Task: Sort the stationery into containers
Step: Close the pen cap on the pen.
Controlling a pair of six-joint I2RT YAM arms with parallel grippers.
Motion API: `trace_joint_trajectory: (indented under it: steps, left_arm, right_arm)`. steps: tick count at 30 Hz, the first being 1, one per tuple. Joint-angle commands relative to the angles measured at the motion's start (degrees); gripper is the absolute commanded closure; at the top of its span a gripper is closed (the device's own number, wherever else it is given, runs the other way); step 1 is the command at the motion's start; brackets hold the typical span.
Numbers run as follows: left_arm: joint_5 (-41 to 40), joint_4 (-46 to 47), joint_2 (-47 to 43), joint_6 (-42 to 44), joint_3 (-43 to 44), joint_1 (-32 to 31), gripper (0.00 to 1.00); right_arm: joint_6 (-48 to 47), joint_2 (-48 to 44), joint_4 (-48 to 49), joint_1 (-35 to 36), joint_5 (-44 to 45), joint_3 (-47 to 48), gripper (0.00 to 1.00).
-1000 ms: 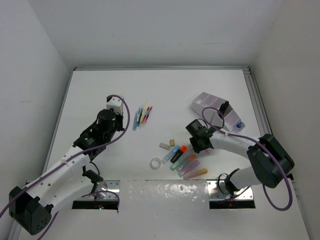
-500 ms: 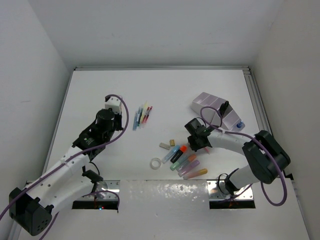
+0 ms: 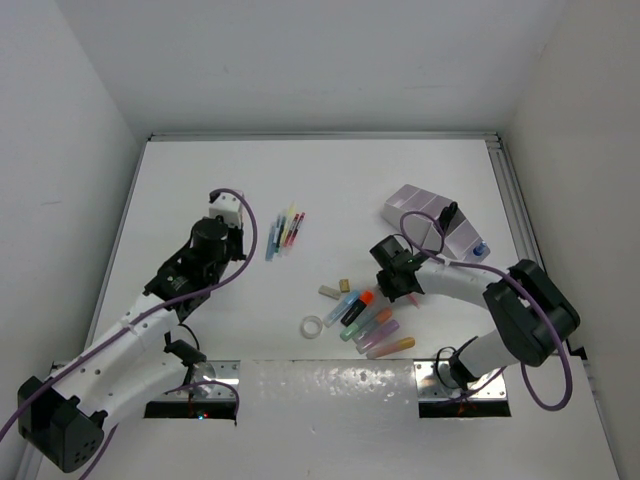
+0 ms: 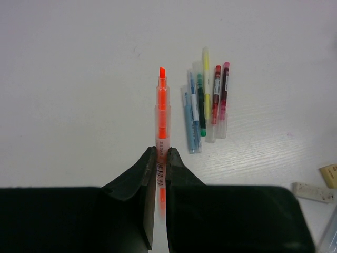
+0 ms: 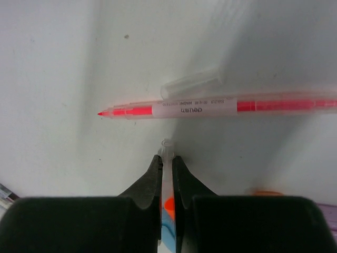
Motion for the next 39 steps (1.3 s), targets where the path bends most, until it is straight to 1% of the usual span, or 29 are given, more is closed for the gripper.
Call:
trace_joint_trajectory:
  steps: [1, 2, 3, 4, 6, 7, 9, 10, 11, 12, 13, 14, 15, 16, 18, 19, 20, 21, 22, 23, 25, 27, 29, 30, 33, 37, 39]
  left_arm:
    - [-0.32, 2.81, -1.49, 0.79, 0.01, 0.69, 1.0]
    - [-0.06, 2.99, -1.49, 1.05, 0.01, 0.69, 1.0]
    - [0.9, 3.25, -1.49, 1.4, 0.01, 0.6, 1.0]
    - [1.61, 3.51, -1.58, 1.75, 0.1, 0.69, 1.0]
    - [5.12, 4.39, -1.5, 2.54, 0.19, 0.78, 1.0]
    - [6.78, 4.74, -1.67, 2.63, 0.1, 0.69, 1.0]
    - [11.7, 5.97, -1.32, 2.55, 0.1, 0.69, 1.0]
    - [13.63, 6.41, -1.06, 4.46, 0.19, 0.69, 1.0]
    - [16.61, 7.02, -0.97, 4.56, 0.28, 0.69, 1.0]
    - [17.6, 7.29, -0.36, 4.3, 0.54, 0.69, 1.0]
    - [18.74, 7.47, 0.0, 4.22, 0.71, 0.69, 1.0]
    - [20.58, 7.82, 0.26, 4.13, 0.98, 0.69, 1.0]
    - [20.68, 8.17, 0.87, 4.13, 1.15, 0.69, 1.0]
    - [22.86, 8.52, 1.23, 4.21, 1.5, 0.69, 1.0]
    - [25.86, 10.01, 2.02, 4.65, 2.38, 0.78, 1.0]
    - [27.0, 10.54, 2.37, 5.0, 2.65, 0.6, 1.0]
    - [29.36, 11.5, 2.89, 5.44, 3.0, 0.6, 1.0]
    - [30.52, 12.03, 3.33, 5.71, 3.87, 0.6, 1.0]
    - [31.92, 12.39, 3.69, 5.97, 4.4, 0.51, 1.0]
    - [35.07, 12.91, 4.13, 6.93, 5.02, 0.43, 1.0]
    - [37.81, 13.27, 5.71, 7.38, 6.6, 0.16, 1.0]
    - [41.5, 13.62, 7.37, 7.12, 8.0, -0.1, 1.0]
    - [44.92, 13.71, 8.52, 6.16, 8.36, -0.28, 1.0]
    - [45.9, 16.15, 8.7, 5.63, 8.54, -0.36, 1.0]
    - [48.37, 18.28, 9.23, 3.51, 8.63, -0.45, 1.0]
    - [48.55, 20.12, 10.02, -3.67, 8.54, -0.54, 1.0]
    - [48.9, 20.56, 10.19, -5.53, 8.89, -0.54, 1.0]
  right_arm:
    - [-7.64, 1.52, -3.74, -0.29, 6.56, 0.67, 1.0]
    - [-15.68, 1.6, -3.48, -0.11, 7.88, 3.64, 1.0]
    - [-20.11, 1.87, -3.3, 0.59, 10.94, 5.23, 1.0]
    - [-27.98, 1.69, -3.04, 1.29, 12.88, 8.04, 1.0]
    - [-35.06, -0.06, -1.9, 2.44, 17.01, 9.55, 1.0]
    - [-41.1, -1.02, 0.54, 2.7, 17.73, 9.64, 1.0]
    - [-46.76, -4.52, 5.12, 2.53, 17.73, 8.68, 1.0]
    - [-52.09, -5.59, 9.92, 2.36, 16.69, 7.63, 1.0]
    - [-54.32, -6.47, 12.24, 2.09, 15.81, 7.28, 1.0]
    - [-56.43, -7.52, 15.04, 2.18, 13.71, 7.36, 1.0]
    - [-60.97, -7.97, 15.85, 2.09, 12.56, 8.32, 1.0]
    - [-63.37, -8.06, 16.47, 2.0, 11.42, 8.94, 1.0]
    - [-65.48, -8.24, 17.61, 1.91, 10.1, 9.81, 1.0]
    - [-69.68, -8.59, 17.88, 1.91, 7.04, 11.47, 1.0]
    - [-73.13, -8.94, 19.19, 1.21, 3.17, 13.59, 1.0]
    - [-76.54, -9.12, 19.46, 0.86, 1.06, 16.04, 1.0]
    - [-78.58, -9.55, 19.47, 0.42, -3.32, 17.54, 1.0]
    - [-80.43, -9.64, 19.38, 0.33, -5.36, 19.12, 1.0]
    - [-84.36, -9.82, 19.2, 0.33, -7.47, 22.44, 1.0]
    - [-86.23, -10.26, 19.03, 0.33, -11.06, 23.87, 1.0]
    - [-89.56, -10.87, 18.59, 0.33, -14.07, 27.9, 1.0]
    - [-90.55, -11.58, 19.46, 0.24, -17.76, 30.2, 1.0]
    - [-90.55, -12.19, 20.69, 0.33, -18.74, 32.4, 1.0]
    - [-89.59, -12.45, 22.78, 0.42, -22.13, 32.67, 1.0]
    - [-89.14, -13.59, 27.27, 2.26, -23.57, 32.32, 1.0]
    - [-89.23, -13.95, 30.01, 5.51, -22.96, 31.18, 1.0]
    - [-89.41, -14.3, 31.68, 5.95, -23.05, 30.39, 1.0]
